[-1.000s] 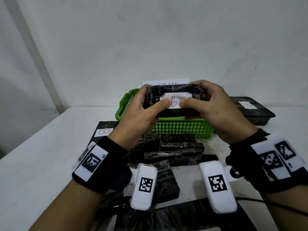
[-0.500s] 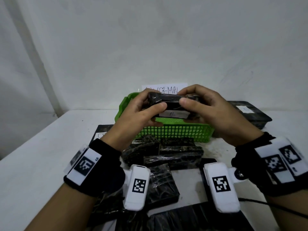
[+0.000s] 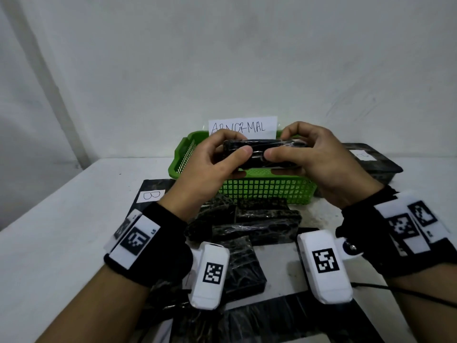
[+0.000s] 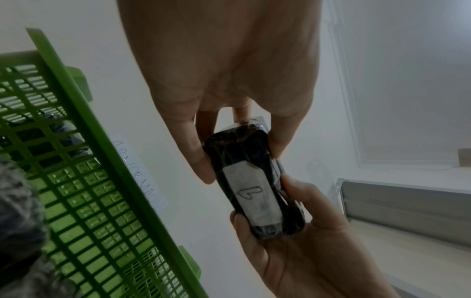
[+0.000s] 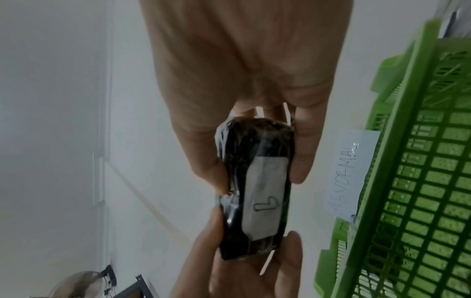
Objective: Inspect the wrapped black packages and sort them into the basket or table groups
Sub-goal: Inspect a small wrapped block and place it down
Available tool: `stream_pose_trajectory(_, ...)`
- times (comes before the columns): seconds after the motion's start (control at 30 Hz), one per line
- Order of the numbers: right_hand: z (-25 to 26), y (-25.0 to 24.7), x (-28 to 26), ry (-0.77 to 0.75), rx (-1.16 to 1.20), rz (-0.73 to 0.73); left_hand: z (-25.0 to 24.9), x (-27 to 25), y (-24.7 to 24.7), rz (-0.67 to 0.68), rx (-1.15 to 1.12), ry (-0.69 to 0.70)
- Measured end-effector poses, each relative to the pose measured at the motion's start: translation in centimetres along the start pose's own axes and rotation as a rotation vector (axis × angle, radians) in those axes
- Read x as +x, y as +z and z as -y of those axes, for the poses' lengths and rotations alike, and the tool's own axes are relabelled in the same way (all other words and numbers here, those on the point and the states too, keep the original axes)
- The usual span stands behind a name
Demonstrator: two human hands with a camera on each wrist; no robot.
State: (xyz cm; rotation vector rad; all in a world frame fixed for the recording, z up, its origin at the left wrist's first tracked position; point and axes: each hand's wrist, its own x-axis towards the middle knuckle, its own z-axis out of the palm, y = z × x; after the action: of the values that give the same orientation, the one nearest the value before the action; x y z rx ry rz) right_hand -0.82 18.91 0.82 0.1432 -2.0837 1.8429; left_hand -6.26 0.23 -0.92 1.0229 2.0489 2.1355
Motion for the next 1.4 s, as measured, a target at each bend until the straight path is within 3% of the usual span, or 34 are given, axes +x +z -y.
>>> stream_pose_trajectory(0.2,0.0,0.1,-0.1,-0.098,-0.039,0.005,0.0,-0.1,-0.2,-0.002,0.048,-0.014)
stream_pose_trajectory(0.33,0.4,-0.2,-0.5,-0.243,-0.160,0.065,-0.3,-0.1,0.1,0.012,-0.066,-0.154)
stream_pose_trajectory(0.43,0.0,-0.3,-0.2,-0.175,-0.064,0.098,-0.2,0.0,0.2,-0.001,-0.198,-0.223)
stream_pose_trajectory(0.57,-0.5,-0.2,0.0,0.103,0.055,0.073,0.0,0.1,0.0,-0.002,-0.231,-0.170)
stream_pose_trajectory(0.63,-0.5,-0.2,-0.1,0.167,0.053,0.082,0.1,0.1,0.0,-0.003,-0.206,-0.144)
stream_pose_trajectory(1.03,-1.4,0.5,0.3,0.001,-0.175,-0.037,0.7,0.0,0.0,-0.088,0.051,-0.071)
stream_pose_trajectory(1.2,-1.2,-0.5,0.1,-0.201,-0.366,-0.027,0.2,0.2,-0.2,-0.013,-0.012,-0.185)
stream_pose_trajectory(1.3,-1.3,-0.7,0.1,-0.176,-0.346,0.004,0.2,0.3,-0.6,0.005,-0.095,-0.221)
stream_pose_trajectory(1.4,-1.1,-0.3,0.1,-0.026,-0.247,0.033,0.3,0.3,-0.6,0.002,-0.119,-0.150)
